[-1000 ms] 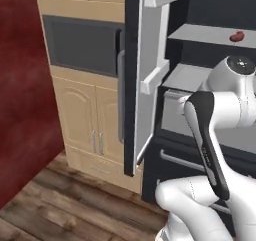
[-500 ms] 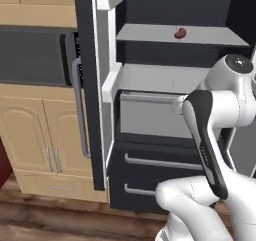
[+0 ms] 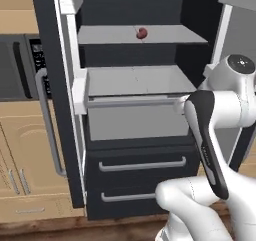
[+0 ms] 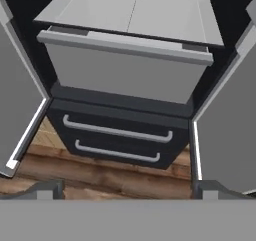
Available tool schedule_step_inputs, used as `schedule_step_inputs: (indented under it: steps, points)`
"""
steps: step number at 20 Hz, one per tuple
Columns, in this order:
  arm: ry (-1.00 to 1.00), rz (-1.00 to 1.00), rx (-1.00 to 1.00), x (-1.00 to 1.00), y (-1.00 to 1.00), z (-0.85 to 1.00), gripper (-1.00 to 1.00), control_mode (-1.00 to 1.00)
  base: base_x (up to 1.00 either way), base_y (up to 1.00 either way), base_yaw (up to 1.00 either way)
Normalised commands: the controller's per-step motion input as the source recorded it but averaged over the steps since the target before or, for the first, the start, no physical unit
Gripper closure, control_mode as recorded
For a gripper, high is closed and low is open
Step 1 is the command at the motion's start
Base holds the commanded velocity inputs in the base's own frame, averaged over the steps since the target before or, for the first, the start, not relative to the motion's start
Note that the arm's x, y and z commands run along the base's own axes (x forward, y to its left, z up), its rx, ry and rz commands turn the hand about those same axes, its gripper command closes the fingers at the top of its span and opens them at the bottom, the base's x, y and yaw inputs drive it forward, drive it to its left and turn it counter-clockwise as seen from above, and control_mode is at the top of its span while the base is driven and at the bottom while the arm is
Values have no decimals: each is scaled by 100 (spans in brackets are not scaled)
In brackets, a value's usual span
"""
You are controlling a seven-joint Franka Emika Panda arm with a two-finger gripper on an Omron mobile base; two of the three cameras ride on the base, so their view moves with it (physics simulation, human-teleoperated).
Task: Retrieve the sausage and cheese from the fridge and place them on the cutting board on the counter.
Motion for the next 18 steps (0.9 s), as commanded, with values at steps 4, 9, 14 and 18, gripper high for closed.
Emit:
schedule_step_inputs:
  steps: [4,9,14,18]
  points:
    - [0,0,0,0,0,0,-100,100,46,1,-16]
    - [0,0,0,0,0,0,-100,100,67,8,-8]
    - [0,0,0,0,0,0,-100,100,73,34,0]
    - [0,0,0,0,0,0,-100,100,73,39,0]
